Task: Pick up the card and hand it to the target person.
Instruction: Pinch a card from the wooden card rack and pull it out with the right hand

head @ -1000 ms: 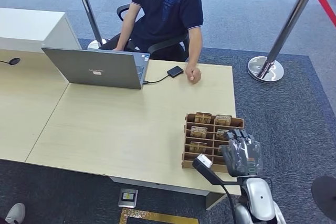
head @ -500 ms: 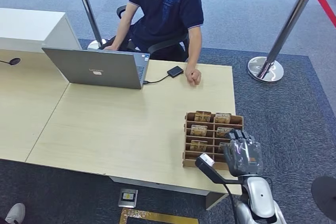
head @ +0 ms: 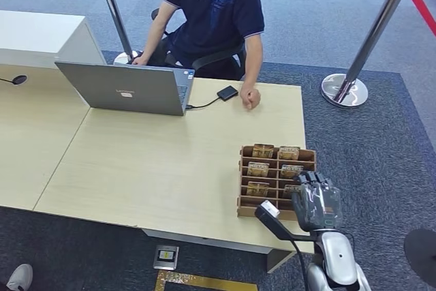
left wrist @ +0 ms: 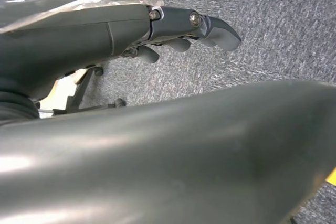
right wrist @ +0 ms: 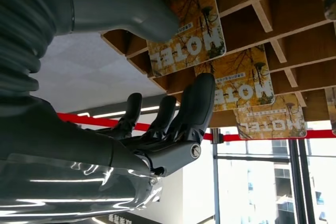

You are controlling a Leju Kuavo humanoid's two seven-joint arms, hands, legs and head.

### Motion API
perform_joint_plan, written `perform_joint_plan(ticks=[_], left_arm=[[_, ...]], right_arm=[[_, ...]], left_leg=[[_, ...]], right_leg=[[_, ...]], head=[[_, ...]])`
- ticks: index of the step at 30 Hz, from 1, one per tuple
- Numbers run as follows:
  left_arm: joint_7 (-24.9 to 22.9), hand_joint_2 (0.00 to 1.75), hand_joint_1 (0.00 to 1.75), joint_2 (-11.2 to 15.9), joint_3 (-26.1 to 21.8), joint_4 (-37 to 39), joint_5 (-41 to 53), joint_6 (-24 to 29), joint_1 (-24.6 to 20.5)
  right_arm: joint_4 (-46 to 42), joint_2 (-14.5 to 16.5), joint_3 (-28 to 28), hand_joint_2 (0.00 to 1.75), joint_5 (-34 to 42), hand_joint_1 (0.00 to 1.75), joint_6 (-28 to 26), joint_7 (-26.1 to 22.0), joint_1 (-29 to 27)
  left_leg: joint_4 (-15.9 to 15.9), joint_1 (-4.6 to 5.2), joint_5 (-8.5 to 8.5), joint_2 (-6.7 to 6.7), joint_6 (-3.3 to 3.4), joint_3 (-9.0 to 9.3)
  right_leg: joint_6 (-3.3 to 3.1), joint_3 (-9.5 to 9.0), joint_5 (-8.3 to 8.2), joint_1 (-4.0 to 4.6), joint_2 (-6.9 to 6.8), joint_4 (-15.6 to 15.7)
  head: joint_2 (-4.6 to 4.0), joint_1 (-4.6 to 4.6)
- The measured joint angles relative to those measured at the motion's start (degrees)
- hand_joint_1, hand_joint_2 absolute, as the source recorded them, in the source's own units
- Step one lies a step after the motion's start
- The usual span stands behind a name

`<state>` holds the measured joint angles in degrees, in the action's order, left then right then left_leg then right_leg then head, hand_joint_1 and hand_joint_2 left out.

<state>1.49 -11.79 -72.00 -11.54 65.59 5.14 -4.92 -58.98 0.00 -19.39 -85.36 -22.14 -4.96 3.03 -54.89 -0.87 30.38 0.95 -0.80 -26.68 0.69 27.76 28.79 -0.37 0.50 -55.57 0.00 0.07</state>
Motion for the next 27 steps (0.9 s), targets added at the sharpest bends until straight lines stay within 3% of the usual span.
perform_joint_plan(ticks=[19,25,27], left_arm=[[0.15,0.00,0.00,0.05,0.02,0.04,0.63,-0.20,0.03],[0.15,0.00,0.00,0.09,0.02,0.05,0.79,-0.20,0.03],[0.14,0.00,0.00,0.13,0.02,0.06,0.86,-0.20,0.03]], right_arm=[[-1.33,-0.08,0.00,1.75,-0.30,0.80,1.54,0.24,-1.00],[-1.35,-0.24,0.00,1.75,-0.28,0.95,1.83,0.27,-1.12],[-1.35,-0.34,0.00,1.75,-0.27,1.07,1.89,0.37,-1.23]], left_leg=[[-0.01,0.00,-0.03,0.00,-0.02,0.00],[-0.02,0.00,-0.07,0.00,0.00,-0.01],[-0.02,0.00,-0.08,0.00,0.01,-0.01]], right_leg=[[-0.01,0.00,-0.07,0.00,0.00,0.00],[-0.02,0.00,-0.10,0.00,0.00,0.00],[-0.02,0.01,-0.11,0.00,0.00,0.00]], head=[[0.00,0.00],[0.00,0.00],[0.00,0.00]])
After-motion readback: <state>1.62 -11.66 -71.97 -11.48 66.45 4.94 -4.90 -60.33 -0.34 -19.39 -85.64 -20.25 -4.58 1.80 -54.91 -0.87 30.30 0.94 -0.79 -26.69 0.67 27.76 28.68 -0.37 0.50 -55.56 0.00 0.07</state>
